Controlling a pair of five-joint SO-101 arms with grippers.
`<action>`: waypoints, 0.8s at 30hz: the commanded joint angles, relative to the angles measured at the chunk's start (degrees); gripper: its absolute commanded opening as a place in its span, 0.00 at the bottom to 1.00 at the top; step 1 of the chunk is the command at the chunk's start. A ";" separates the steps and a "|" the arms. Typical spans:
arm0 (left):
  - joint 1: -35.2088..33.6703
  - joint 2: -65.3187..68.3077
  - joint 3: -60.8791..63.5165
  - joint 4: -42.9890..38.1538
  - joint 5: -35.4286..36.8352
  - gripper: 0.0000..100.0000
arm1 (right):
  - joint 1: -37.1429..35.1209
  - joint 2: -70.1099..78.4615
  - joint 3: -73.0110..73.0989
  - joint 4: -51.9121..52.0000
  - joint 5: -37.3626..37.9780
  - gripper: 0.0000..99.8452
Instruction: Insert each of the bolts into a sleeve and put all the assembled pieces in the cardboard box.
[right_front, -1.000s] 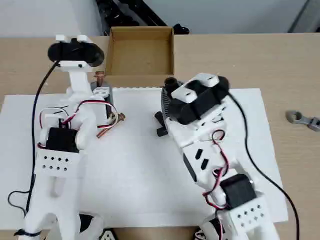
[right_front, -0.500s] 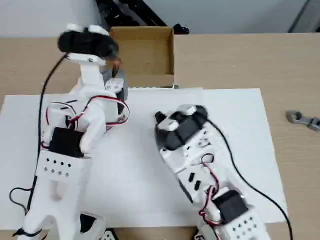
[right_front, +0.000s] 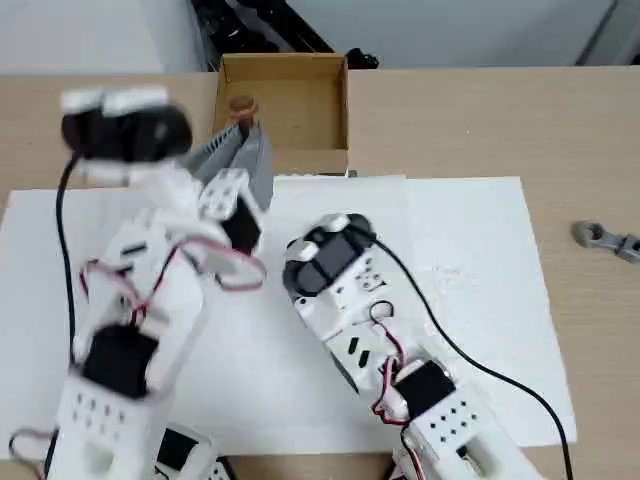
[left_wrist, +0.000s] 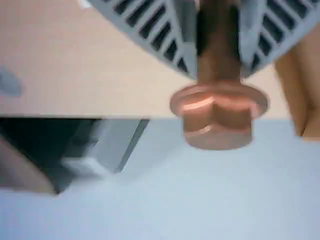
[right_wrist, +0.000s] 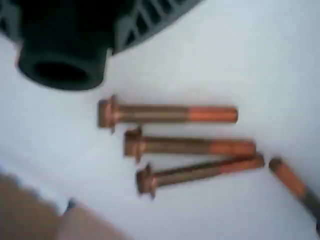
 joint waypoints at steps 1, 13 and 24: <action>-0.79 -6.24 6.90 -3.69 0.79 0.00 | -0.75 2.86 -7.21 -1.80 -0.53 0.00; -4.92 -19.08 20.88 -6.51 2.73 0.00 | -3.12 2.95 -8.53 -1.80 -2.02 0.00; 3.60 -17.49 23.60 -12.13 3.78 0.00 | -2.86 2.95 -8.18 -1.63 -2.02 0.00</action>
